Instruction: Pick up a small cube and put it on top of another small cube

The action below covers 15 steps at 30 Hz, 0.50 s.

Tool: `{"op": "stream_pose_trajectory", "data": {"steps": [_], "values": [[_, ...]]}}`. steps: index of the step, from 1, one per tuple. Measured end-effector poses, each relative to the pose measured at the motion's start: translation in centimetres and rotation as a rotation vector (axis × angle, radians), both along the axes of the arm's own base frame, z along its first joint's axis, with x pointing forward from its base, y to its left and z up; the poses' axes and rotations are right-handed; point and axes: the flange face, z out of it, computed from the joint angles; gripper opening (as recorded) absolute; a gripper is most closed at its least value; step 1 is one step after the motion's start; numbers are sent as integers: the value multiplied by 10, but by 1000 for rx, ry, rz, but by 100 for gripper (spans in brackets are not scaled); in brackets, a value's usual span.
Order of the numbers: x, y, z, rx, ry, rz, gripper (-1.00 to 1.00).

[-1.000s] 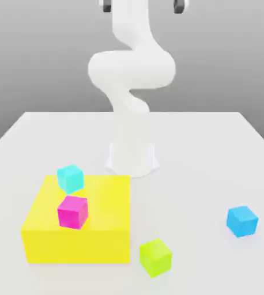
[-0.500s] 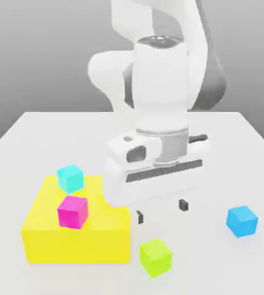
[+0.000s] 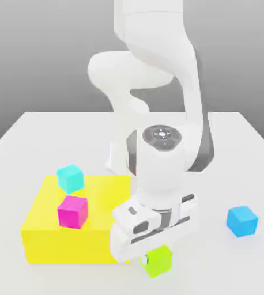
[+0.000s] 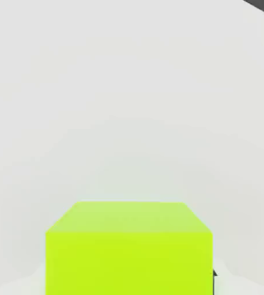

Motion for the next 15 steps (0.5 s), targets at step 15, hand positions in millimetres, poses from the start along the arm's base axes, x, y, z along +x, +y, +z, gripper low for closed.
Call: {"op": "stream_pose_trajectory", "data": {"steps": [15], "values": [[25, -154, 204, -32, -125, -386, -100]]}}
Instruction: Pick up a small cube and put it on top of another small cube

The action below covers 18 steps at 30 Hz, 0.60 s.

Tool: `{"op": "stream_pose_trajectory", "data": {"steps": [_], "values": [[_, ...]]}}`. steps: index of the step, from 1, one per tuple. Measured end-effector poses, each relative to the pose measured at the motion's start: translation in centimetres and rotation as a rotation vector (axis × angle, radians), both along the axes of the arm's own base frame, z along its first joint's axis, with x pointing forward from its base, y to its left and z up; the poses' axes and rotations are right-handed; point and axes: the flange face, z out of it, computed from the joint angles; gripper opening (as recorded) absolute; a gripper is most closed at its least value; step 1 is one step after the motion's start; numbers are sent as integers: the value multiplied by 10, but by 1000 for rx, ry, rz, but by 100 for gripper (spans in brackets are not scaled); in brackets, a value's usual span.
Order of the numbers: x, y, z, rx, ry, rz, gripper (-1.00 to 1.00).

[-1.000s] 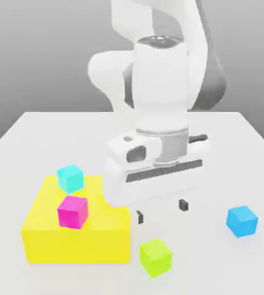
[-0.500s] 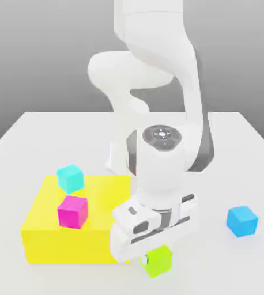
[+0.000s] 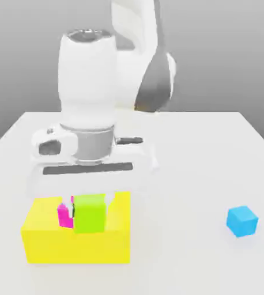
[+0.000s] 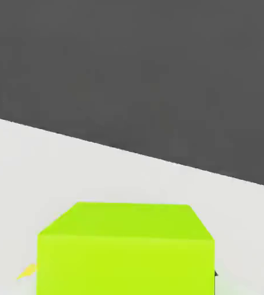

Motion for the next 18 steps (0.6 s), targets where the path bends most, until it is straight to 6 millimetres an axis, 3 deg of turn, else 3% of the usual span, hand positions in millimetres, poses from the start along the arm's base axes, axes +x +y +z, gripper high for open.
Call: {"op": "stream_pose_trajectory", "data": {"steps": [4, 9, 10, 16, 18], "values": [[-43, -29, 20, 44, 64, -170, -100], [-55, -22, -38, 70, 108, -191, -100], [-56, -22, -49, 70, 109, -192, 100], [-56, -22, -55, 68, 109, -192, 100], [-55, -22, -42, 68, 109, -192, 100]]}}
